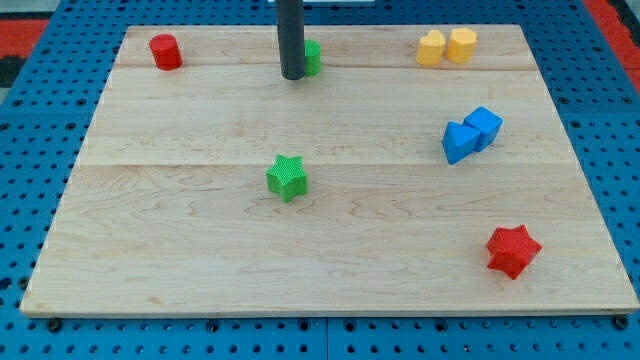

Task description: Slightly push the yellow hexagon into the yellow heart

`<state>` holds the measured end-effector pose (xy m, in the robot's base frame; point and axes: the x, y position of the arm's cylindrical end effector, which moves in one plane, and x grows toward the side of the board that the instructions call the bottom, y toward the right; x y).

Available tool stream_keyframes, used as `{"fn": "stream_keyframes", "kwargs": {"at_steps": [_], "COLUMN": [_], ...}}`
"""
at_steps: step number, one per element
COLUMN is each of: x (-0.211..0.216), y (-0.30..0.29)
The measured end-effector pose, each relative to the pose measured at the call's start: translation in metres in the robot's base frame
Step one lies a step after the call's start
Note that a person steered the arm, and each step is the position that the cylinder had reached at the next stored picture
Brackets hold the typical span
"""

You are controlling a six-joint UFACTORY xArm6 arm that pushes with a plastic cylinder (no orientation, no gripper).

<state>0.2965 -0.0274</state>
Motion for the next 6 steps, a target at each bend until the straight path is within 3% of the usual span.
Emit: {"fn": "stream_keyframes", "kwargs": {"at_steps": [2, 3, 4, 6], "x": [0.000, -0.021, -0.053, -0.073], "y": [0.157, 0.281, 0.295, 0.223]}}
